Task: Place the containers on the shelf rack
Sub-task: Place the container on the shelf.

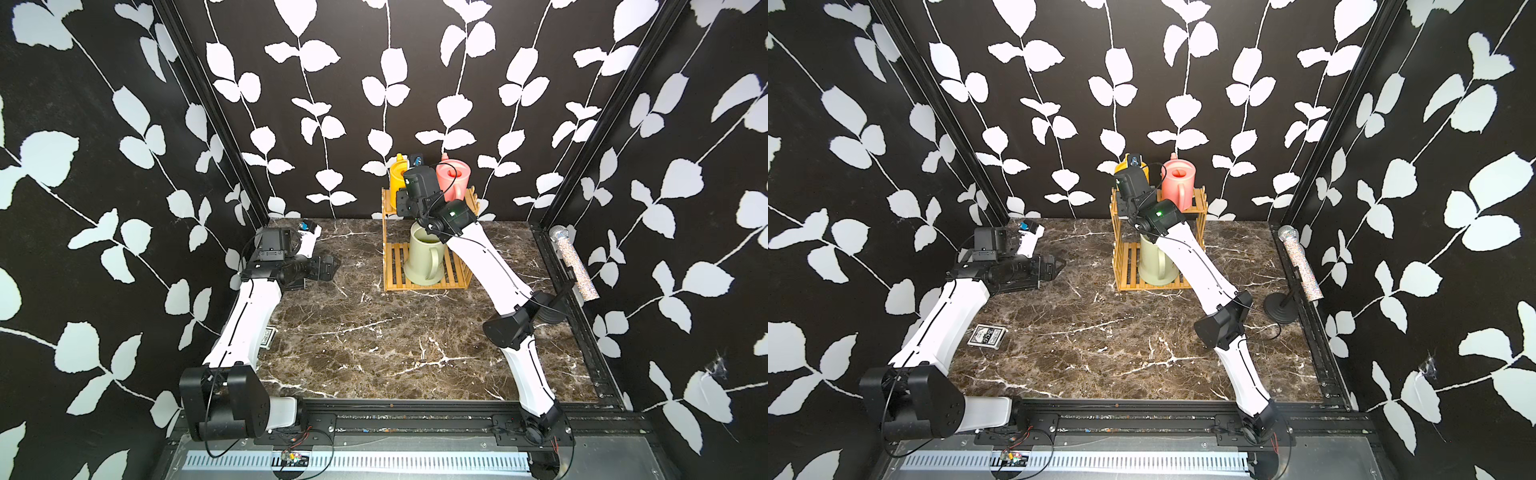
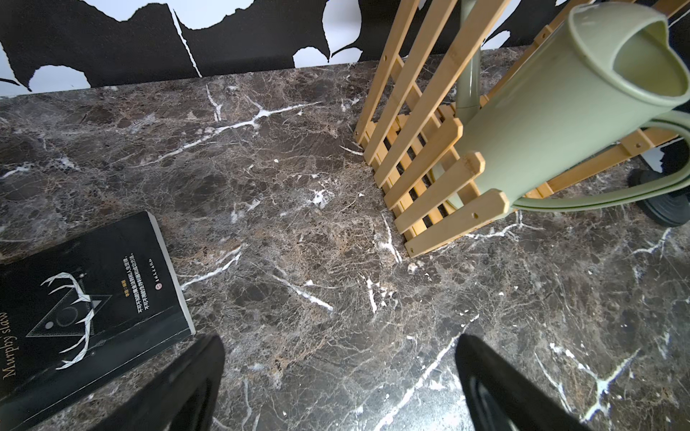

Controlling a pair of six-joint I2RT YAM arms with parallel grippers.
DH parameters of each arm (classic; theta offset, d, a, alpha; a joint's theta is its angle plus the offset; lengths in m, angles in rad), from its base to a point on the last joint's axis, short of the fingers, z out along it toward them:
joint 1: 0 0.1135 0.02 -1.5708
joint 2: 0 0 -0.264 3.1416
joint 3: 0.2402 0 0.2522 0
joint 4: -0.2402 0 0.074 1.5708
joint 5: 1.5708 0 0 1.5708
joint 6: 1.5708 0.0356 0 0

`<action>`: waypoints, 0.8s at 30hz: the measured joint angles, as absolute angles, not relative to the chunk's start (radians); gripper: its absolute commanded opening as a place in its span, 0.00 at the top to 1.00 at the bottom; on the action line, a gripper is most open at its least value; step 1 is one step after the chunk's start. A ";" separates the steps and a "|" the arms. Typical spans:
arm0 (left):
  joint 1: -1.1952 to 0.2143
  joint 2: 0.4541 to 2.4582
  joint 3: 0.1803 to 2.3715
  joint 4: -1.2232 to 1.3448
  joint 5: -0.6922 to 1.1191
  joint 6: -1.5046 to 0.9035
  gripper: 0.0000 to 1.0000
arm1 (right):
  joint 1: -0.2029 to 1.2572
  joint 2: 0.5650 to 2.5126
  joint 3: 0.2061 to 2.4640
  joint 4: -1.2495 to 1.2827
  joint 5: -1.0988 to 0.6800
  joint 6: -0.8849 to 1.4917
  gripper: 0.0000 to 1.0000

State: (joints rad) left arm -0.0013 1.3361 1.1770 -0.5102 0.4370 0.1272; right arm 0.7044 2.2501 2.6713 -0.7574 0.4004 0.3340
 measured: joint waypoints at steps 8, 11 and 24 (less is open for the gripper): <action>-0.001 1.336 1.177 -0.510 0.437 0.127 0.01 | 0.713 2.231 2.643 -0.756 0.390 0.344 0.52; -0.001 1.335 1.177 -0.510 0.437 0.127 0.01 | 0.716 2.210 2.627 -0.763 0.389 0.347 0.49; -0.001 1.325 1.163 -0.502 0.406 0.142 0.01 | 0.717 1.932 2.398 -0.775 0.410 0.329 0.26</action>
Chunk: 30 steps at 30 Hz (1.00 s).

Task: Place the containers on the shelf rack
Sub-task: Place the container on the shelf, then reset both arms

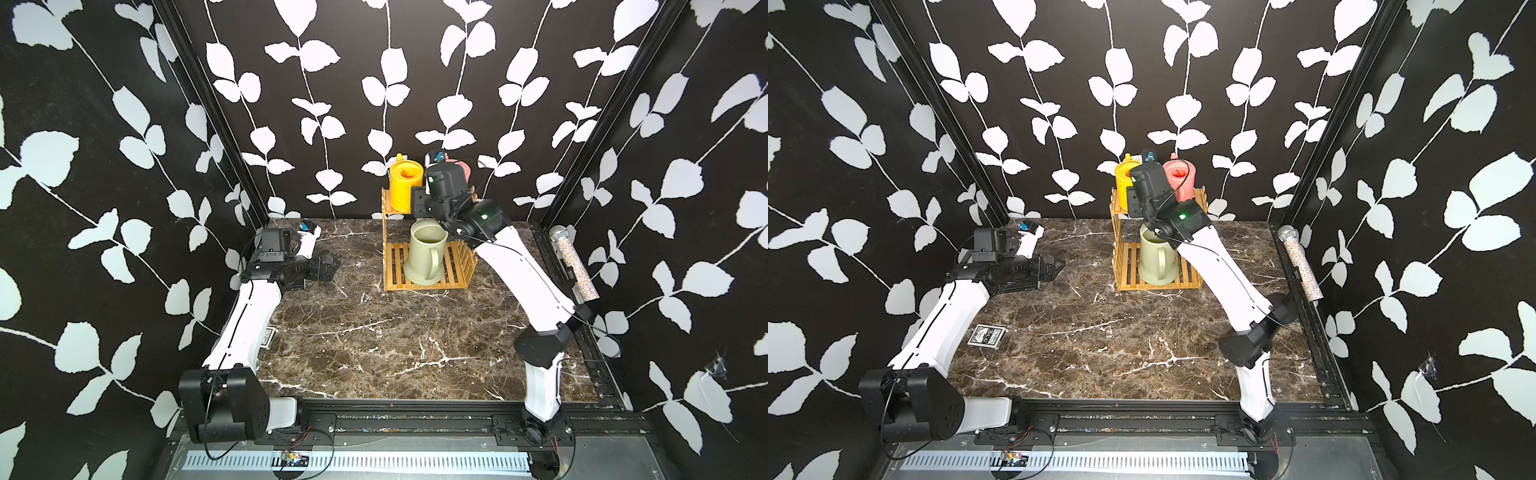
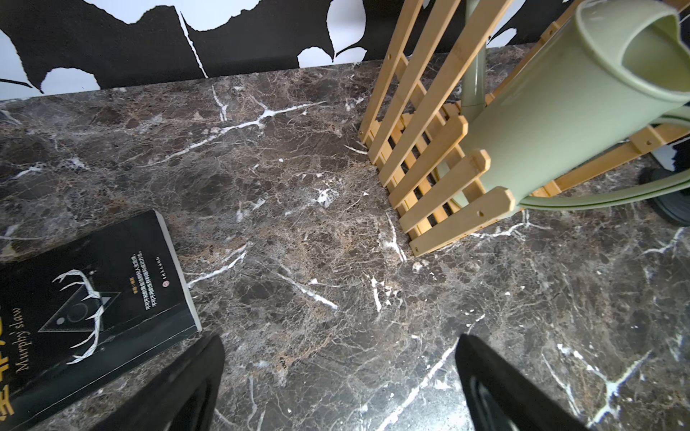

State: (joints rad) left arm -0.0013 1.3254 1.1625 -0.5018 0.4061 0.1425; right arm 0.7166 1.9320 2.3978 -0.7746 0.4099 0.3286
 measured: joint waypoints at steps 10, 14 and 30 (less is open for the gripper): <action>-0.001 1.311 1.064 -0.421 0.345 0.182 0.01 | 0.718 1.694 2.167 -0.790 0.449 0.237 0.01; -0.001 1.309 0.993 -0.329 0.331 0.182 0.01 | 0.709 1.589 2.036 -0.789 0.461 0.181 0.01; -0.001 1.385 0.677 0.185 0.293 0.112 0.01 | 0.385 1.016 1.091 -0.472 0.266 0.059 0.01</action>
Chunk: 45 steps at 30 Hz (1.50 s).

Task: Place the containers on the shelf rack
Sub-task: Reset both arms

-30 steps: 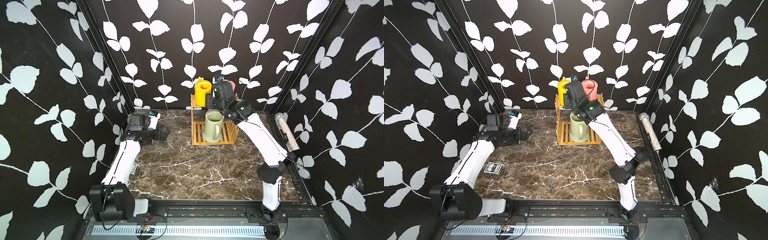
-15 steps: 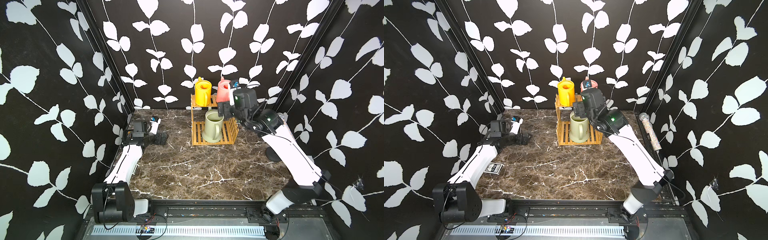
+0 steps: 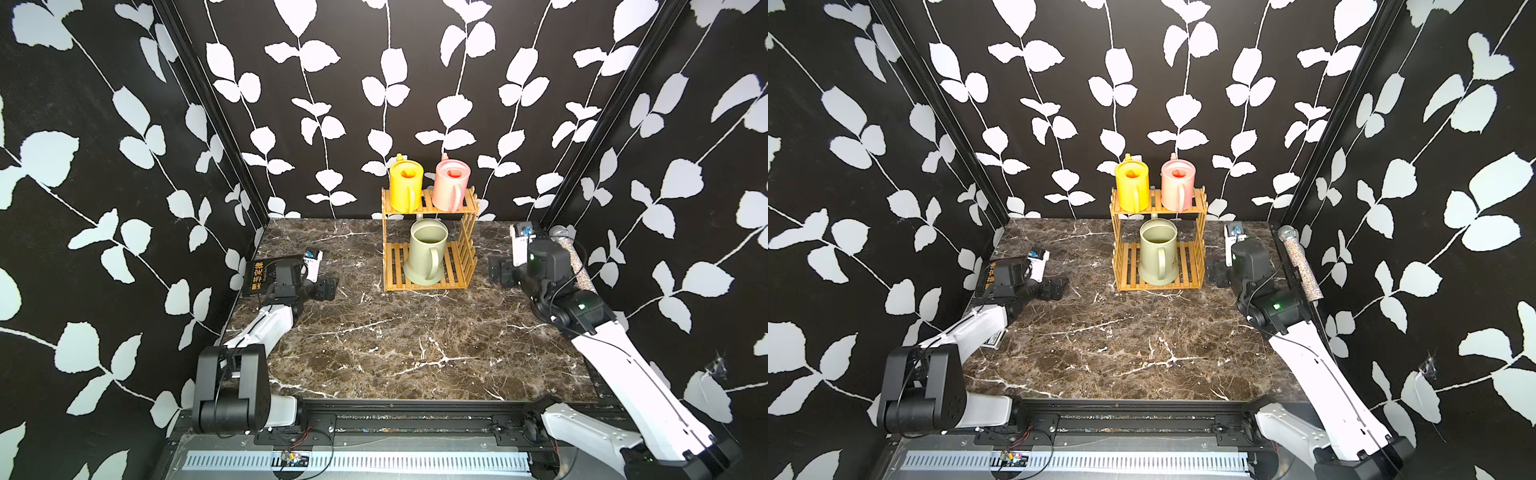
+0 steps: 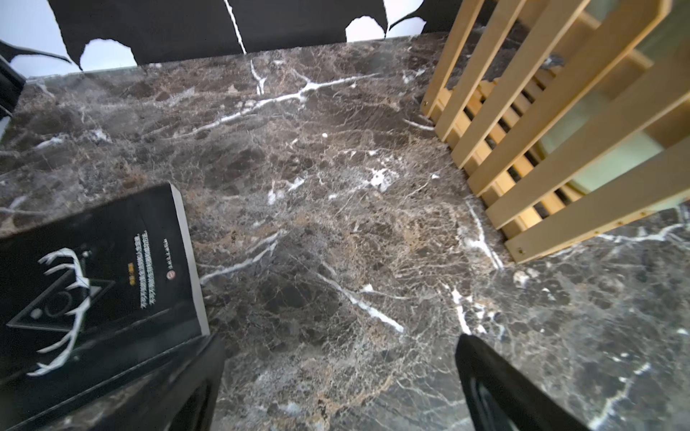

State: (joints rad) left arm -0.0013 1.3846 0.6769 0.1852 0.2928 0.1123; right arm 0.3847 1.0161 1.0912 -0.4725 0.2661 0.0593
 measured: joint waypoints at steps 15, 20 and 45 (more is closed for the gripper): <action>-0.001 1.442 0.508 0.488 0.241 0.102 0.01 | 0.160 1.035 0.560 -0.021 0.160 0.030 0.01; -0.001 1.449 0.508 0.527 0.211 0.117 0.01 | 0.115 1.103 0.493 0.141 0.153 0.022 0.01; -0.001 1.554 0.424 0.844 0.092 0.120 0.01 | 0.054 1.420 0.437 0.576 0.117 0.001 0.01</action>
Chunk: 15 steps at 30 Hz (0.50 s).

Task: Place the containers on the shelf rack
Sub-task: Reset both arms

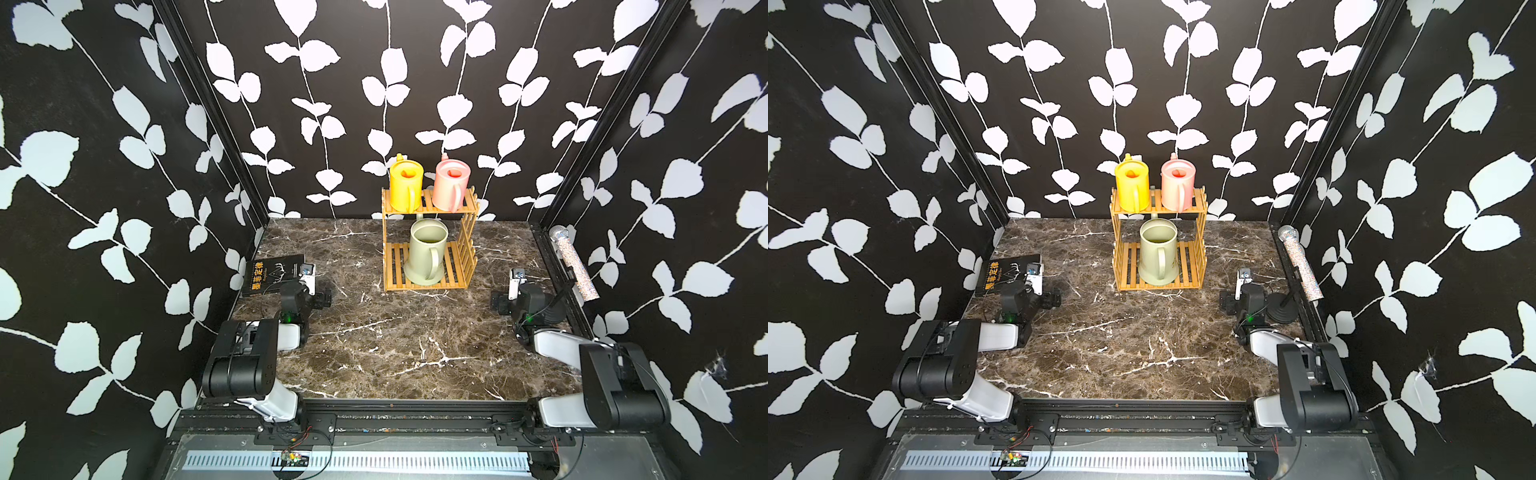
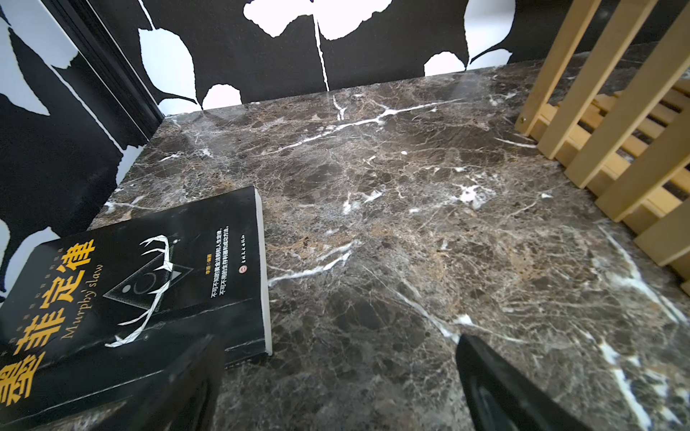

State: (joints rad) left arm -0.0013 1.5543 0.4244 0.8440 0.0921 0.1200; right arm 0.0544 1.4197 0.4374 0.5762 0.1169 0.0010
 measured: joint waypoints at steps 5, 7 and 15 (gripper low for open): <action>-0.001 1.554 0.424 0.845 0.089 0.120 0.01 | 0.041 1.501 0.437 0.667 0.099 -0.008 0.01; -0.001 1.554 0.424 0.845 0.088 0.120 0.02 | 0.035 1.518 0.422 0.715 0.096 -0.008 0.01; -0.004 1.554 0.424 0.845 0.087 0.120 0.02 | 0.032 1.525 0.397 0.790 0.100 -0.006 0.01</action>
